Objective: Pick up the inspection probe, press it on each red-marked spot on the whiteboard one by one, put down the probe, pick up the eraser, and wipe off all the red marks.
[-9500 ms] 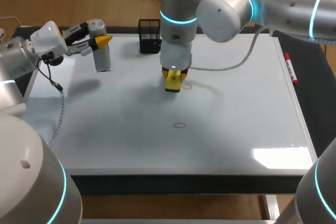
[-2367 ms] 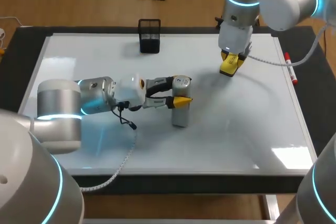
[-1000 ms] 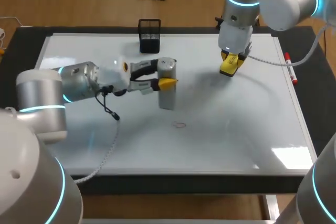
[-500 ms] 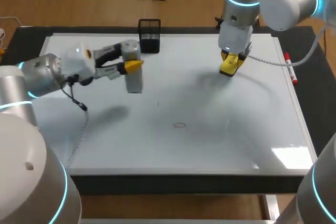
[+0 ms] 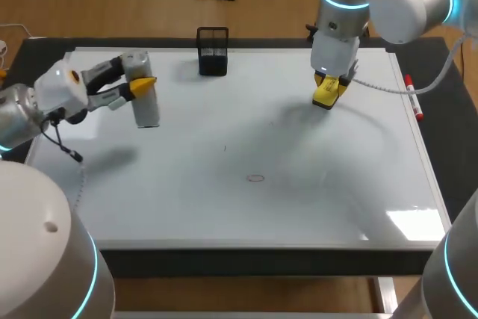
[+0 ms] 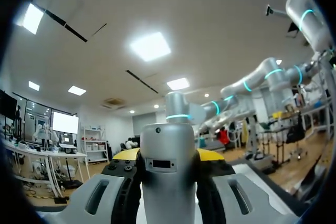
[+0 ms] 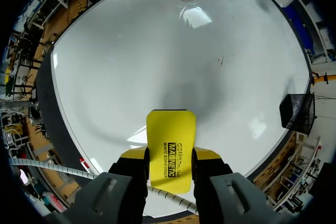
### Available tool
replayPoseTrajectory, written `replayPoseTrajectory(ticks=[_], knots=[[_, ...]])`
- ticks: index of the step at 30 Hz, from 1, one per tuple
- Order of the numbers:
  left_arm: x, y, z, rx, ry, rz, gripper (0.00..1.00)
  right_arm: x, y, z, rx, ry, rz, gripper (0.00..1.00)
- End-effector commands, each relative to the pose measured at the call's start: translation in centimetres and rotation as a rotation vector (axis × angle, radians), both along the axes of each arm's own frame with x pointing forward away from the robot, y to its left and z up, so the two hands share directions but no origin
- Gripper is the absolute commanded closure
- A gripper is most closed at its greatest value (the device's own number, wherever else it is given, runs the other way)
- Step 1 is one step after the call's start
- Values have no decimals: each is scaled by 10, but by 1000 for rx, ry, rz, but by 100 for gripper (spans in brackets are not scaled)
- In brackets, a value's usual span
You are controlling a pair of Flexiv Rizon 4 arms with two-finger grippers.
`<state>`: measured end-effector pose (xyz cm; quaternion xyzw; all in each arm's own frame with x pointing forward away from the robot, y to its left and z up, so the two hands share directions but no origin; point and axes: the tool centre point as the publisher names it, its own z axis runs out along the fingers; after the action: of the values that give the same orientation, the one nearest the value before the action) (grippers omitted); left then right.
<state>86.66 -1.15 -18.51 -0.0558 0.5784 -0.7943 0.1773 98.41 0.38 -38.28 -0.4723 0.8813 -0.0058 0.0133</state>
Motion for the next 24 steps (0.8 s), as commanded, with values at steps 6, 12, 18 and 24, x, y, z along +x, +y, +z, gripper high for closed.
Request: replayPoseTrajectory(ticks=[6,12,18,24], knots=[[-10,15,0,9,1,21,100,0,-1,1,-3,0,2,100],[-10,15,0,9,1,21,100,0,-1,1,-3,0,2,100],[-10,15,0,9,1,21,100,-2,6,3,-5,-4,16,100],[-10,15,0,9,1,21,100,-27,41,13,-40,-31,99,100]])
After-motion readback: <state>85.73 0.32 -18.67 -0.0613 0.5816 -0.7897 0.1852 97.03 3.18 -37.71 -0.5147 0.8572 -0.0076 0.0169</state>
